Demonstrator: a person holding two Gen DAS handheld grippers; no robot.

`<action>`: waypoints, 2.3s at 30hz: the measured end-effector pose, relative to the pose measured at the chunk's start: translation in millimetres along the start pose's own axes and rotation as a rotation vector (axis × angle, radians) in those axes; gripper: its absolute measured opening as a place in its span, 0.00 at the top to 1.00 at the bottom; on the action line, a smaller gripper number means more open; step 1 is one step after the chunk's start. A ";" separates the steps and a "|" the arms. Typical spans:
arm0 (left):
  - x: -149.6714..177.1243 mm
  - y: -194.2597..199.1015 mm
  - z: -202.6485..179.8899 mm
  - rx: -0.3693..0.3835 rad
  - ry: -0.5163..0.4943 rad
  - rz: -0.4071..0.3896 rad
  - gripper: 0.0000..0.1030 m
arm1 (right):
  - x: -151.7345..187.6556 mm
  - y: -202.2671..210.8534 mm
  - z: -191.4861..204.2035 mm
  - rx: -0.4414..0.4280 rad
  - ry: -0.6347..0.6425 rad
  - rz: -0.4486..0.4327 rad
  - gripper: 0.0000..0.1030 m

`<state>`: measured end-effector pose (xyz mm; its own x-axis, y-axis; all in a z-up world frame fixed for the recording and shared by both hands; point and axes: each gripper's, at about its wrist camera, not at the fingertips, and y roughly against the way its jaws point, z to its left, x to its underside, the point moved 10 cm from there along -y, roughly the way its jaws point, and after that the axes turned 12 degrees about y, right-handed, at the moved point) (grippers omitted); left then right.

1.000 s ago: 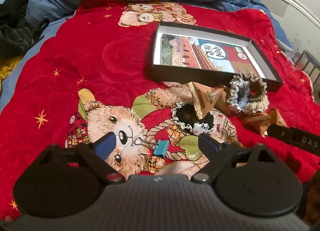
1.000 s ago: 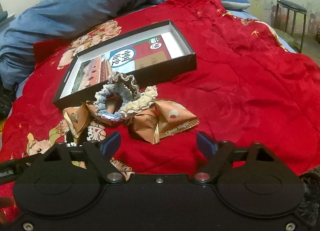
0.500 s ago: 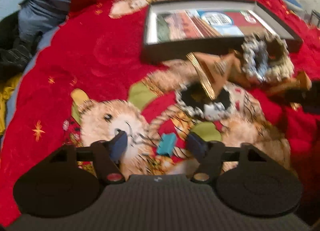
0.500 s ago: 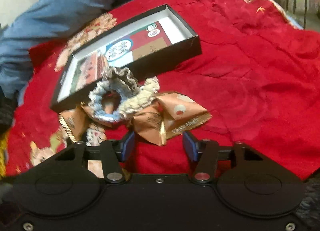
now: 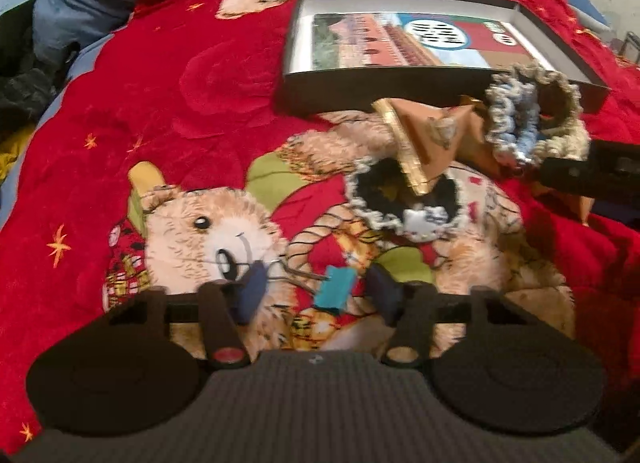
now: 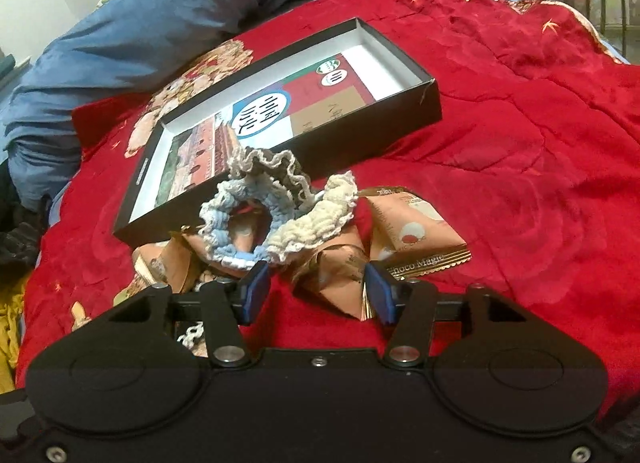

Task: Organize objects
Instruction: 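Grasp the teal binder clip with the left tool while the right tool approaches the candies, then grasp a brown candy wrapper with the right tool while the left tool lifts the clip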

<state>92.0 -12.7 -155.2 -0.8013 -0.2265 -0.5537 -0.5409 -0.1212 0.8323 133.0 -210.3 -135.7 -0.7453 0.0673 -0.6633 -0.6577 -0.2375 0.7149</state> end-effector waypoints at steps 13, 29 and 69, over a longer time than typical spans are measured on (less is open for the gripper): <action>-0.7 5.6 -2.0 -0.025 -0.007 -0.013 0.49 | 0.3 -5.4 -4.6 0.024 -0.026 -0.006 0.59; -3.3 23.2 -2.5 -0.048 -0.018 -0.074 0.49 | 3.1 19.6 -4.8 -0.008 -0.057 -0.047 0.67; -35.6 113.1 -8.1 0.211 0.091 -0.401 0.49 | -20.0 107.7 35.4 -0.329 -0.078 -0.335 0.68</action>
<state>61.4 -26.2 -41.1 -0.4974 -0.2872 -0.8186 -0.8513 -0.0197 0.5242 73.2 -203.0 -37.6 -0.5125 0.2622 -0.8177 -0.8030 -0.4837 0.3482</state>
